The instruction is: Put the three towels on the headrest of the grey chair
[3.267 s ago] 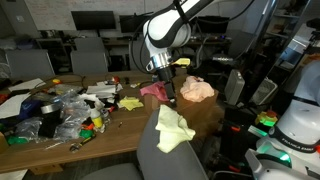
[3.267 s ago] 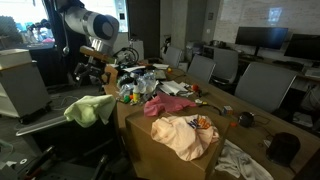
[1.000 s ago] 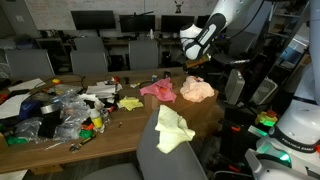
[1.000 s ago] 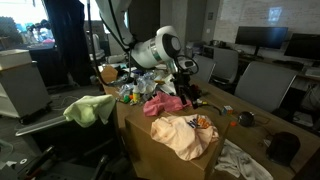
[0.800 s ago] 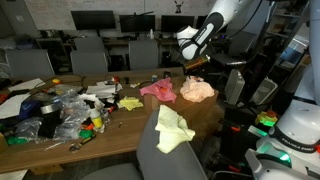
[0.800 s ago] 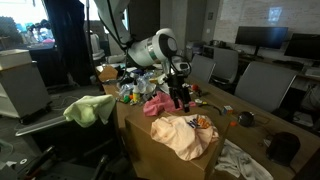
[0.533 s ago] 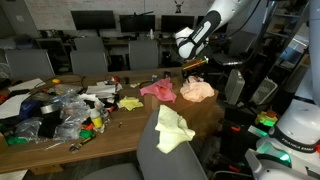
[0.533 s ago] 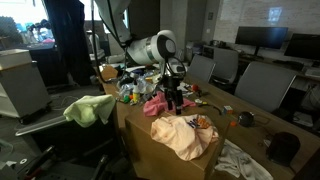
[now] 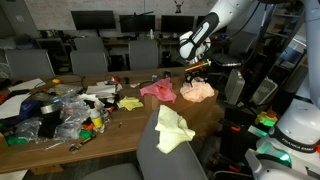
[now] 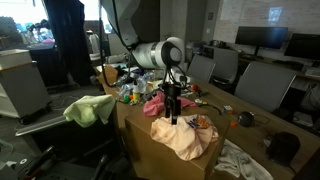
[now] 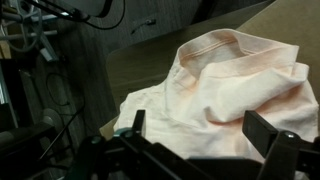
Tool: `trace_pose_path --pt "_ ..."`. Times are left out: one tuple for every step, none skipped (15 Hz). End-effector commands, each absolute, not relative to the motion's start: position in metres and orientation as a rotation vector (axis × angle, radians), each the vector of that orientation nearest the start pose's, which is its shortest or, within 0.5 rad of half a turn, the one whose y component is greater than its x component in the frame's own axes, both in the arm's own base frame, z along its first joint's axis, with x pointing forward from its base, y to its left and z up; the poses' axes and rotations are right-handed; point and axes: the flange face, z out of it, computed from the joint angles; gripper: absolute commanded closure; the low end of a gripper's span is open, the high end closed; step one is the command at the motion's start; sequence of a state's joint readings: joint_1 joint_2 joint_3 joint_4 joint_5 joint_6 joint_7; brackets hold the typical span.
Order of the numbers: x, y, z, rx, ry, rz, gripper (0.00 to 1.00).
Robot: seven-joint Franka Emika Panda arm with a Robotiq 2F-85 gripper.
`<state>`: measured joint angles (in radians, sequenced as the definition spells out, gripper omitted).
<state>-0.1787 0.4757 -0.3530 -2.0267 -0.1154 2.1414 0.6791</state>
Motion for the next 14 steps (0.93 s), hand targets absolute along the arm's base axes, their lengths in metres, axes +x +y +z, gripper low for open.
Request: trace_pose_path --pt "0.48 -0.293 0.187 -2.792 1.777 0.625 0.0" --pt "0.479 -0.293 0.183 -2.778 1.772 0.635 0.0" --pt "0.478 -0.291 0.179 -2.764 1.761 0.646 0.0" --pt "0.479 -0.289 0.175 -2.746 1.753 0.651 0.0" --pt "0.479 -0.287 0.172 -2.732 1.74 0.657 0.0" --pt "0.48 -0.285 0.169 -2.72 1.73 0.662 0.0" --pt "0.48 -0.283 0.166 -2.707 1.719 0.665 0.0" --pt "0.48 -0.281 0.164 -2.698 1.712 0.668 0.0" --pt "0.48 -0.28 0.162 -2.689 1.705 0.671 0.0" --pt "0.48 -0.279 0.16 -2.682 1.701 0.674 0.0" --pt "0.48 -0.278 0.158 -2.676 1.696 0.676 0.0" --pt "0.479 -0.278 0.156 -2.671 1.691 0.679 0.0" --pt "0.478 -0.278 0.153 -2.671 1.689 0.68 0.0" --pt "0.478 -0.279 0.151 -2.674 1.691 0.675 0.0"
